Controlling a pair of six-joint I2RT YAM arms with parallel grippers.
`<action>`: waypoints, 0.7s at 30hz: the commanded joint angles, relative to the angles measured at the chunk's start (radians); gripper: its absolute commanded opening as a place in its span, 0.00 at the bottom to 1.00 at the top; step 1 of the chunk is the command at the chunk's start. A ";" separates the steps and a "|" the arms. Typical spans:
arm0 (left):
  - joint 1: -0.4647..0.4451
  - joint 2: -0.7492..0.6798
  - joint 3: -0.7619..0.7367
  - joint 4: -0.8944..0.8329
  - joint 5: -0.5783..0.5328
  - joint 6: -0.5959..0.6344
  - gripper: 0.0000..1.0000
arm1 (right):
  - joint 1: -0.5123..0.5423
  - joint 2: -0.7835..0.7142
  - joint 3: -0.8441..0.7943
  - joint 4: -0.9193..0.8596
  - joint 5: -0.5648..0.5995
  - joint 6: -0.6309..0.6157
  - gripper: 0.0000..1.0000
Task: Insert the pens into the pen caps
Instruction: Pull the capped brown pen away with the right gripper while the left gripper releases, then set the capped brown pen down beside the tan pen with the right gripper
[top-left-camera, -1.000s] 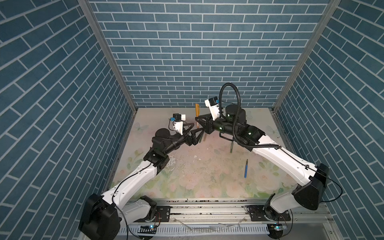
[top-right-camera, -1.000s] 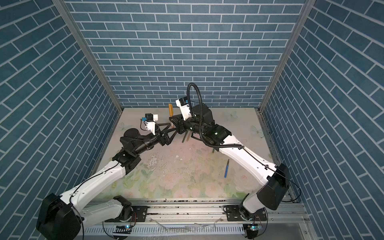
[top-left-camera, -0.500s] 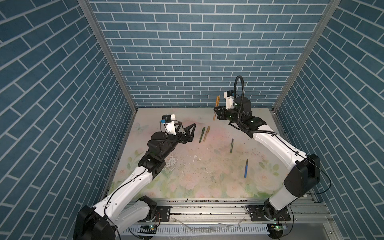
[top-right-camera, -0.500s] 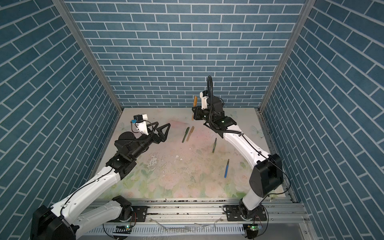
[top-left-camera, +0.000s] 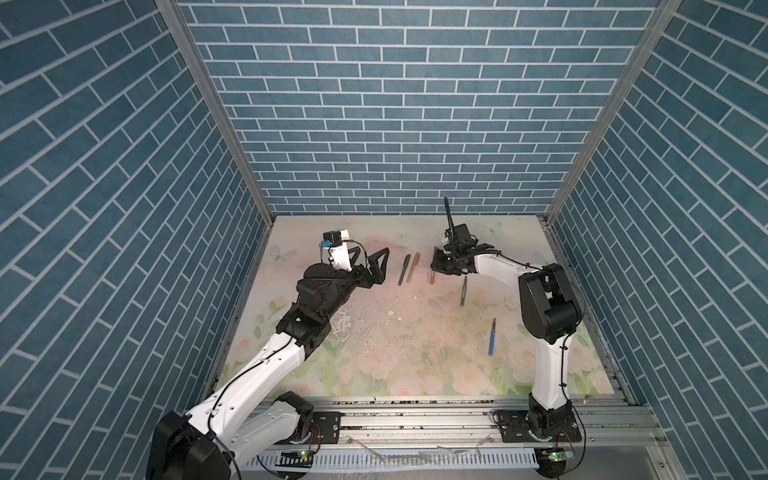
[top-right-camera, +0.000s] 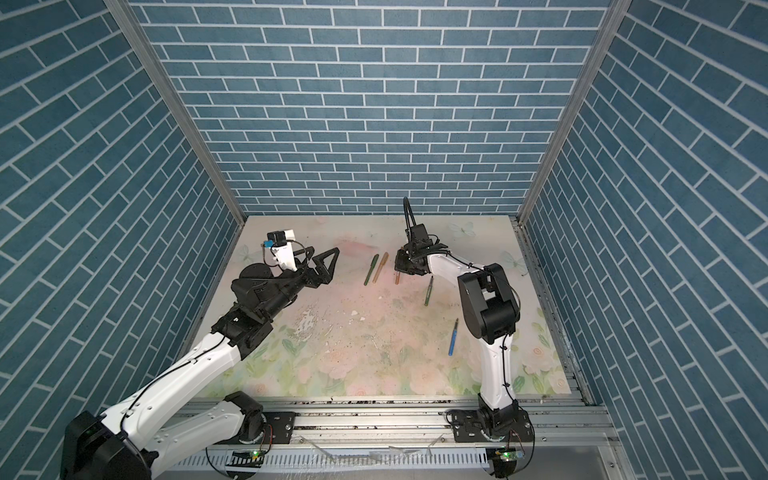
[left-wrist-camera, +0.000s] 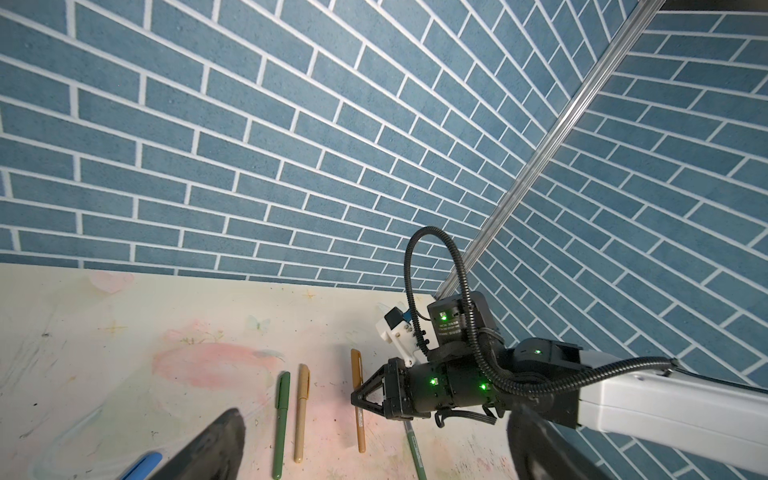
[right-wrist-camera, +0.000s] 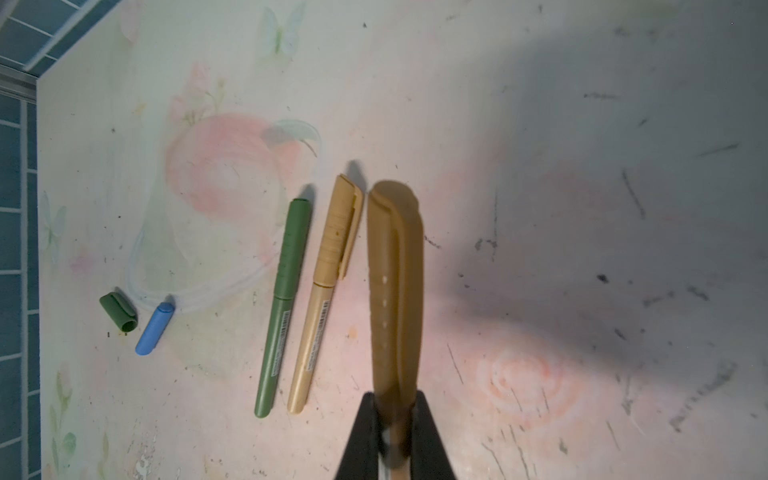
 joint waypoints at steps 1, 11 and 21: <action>0.001 -0.003 0.008 -0.004 0.000 0.000 0.99 | -0.006 0.040 0.046 -0.011 -0.058 0.044 0.06; 0.002 0.001 0.008 -0.003 0.003 0.002 1.00 | -0.008 0.125 0.130 -0.085 -0.078 0.055 0.22; 0.002 0.007 0.010 -0.003 0.006 0.000 0.99 | -0.008 0.104 0.141 -0.154 -0.075 0.030 0.28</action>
